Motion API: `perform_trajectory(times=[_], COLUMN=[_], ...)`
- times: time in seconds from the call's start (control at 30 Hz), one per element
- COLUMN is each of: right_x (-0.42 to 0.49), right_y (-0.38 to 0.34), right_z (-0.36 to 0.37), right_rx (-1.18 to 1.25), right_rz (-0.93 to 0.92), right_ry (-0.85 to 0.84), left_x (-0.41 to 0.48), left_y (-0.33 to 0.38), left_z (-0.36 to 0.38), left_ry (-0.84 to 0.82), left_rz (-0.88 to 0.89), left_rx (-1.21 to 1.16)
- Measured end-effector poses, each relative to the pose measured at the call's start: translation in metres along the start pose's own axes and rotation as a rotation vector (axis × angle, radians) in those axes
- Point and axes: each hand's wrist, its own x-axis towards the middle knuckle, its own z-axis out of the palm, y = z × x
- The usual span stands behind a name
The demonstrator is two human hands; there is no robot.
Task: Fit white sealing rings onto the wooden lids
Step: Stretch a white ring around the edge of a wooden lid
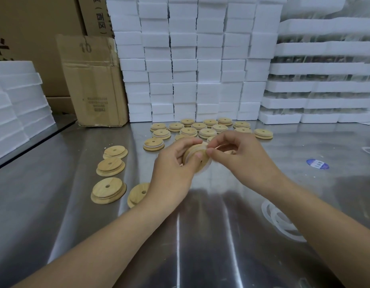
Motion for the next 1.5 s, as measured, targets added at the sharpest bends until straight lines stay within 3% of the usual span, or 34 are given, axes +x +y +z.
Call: perform_trajectory(times=[0.3,0.53,0.77,0.93,1.07,1.27,1.4,1.5], right_x=[-0.002,-0.001,0.001,0.000,-0.001,0.003,0.009,0.010], right_y=[-0.001,-0.002,0.003,-0.004,-0.007,-0.004,0.015,0.015], right_z=[0.000,-0.008,-0.010,-0.011,-0.013,-0.013,-0.035,-0.043], right_rx=[-0.151,-0.030,0.061,0.073,0.097,0.088,0.071,0.132], right_rz=[0.062,0.218,0.169,0.169,0.244,0.242,0.444,0.438], right_ry=[0.050,-0.077,-0.092,-0.154,-0.162,-0.021,0.054,0.020], left_x=[0.000,0.002,0.001,0.005,0.004,0.002,0.011,0.018], left_y=[-0.005,-0.002,0.004,0.001,0.002,0.011,0.025,0.033], left_z=[-0.002,-0.005,-0.008,-0.011,-0.009,-0.006,-0.022,-0.034], left_ry=[-0.004,-0.012,-0.008,-0.022,-0.027,-0.018,0.118,0.177], left_rz=[0.077,0.077,0.099,-0.011,-0.135,-0.200,-0.208,-0.190], left_rx=[0.085,0.056,0.095,0.146,0.082,0.029,-0.166,-0.223])
